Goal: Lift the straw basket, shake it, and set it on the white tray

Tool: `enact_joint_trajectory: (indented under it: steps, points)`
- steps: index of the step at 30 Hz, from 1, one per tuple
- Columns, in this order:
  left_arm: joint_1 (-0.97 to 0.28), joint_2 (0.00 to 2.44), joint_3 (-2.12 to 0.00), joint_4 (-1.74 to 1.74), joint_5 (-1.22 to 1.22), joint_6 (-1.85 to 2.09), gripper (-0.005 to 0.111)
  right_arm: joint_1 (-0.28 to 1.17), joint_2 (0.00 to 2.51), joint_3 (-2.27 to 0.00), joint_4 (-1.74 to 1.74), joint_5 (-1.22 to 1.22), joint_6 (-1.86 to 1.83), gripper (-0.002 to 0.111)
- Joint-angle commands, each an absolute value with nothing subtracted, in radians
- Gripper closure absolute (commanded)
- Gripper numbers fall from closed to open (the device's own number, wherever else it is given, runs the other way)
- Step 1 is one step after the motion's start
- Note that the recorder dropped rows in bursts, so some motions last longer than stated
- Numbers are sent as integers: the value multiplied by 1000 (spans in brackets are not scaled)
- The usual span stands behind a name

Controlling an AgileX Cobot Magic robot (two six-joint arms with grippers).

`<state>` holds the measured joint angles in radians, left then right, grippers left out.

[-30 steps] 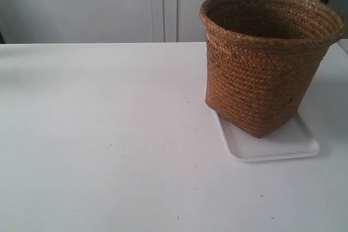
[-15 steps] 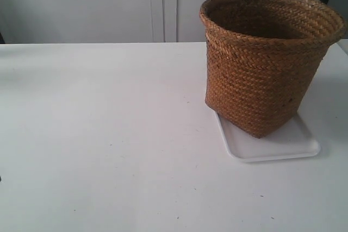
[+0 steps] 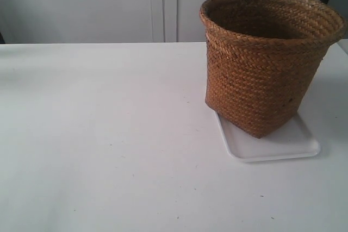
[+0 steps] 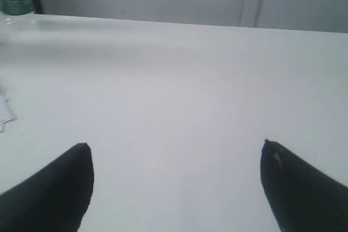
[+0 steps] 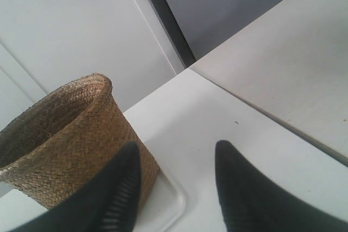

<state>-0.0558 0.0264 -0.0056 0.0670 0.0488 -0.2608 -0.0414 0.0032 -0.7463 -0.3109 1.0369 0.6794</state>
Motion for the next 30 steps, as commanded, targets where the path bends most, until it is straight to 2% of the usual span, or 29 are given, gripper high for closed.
enact_joint_trajectory:
  steps: [1, 11, 16, 26, 30]
  points:
    - [71, 0, 0, 71, 223, -273, 22, -50, 0, -743, -314, 1031, 683, 66]
    - [85, 0, 0, 73, 236, -125, 22, -50, 0, -743, -314, 1031, 683, 66]
    - [85, 0, 0, -8, 137, -131, 22, -50, 0, -743, -314, 1031, 683, 66]
    - [88, 0, 0, -8, 134, -131, 22, -50, 0, -748, -309, 1026, 693, 66]
    - [88, 0, 0, -6, 135, -131, 22, -37, 0, -752, -177, 884, 736, 66]
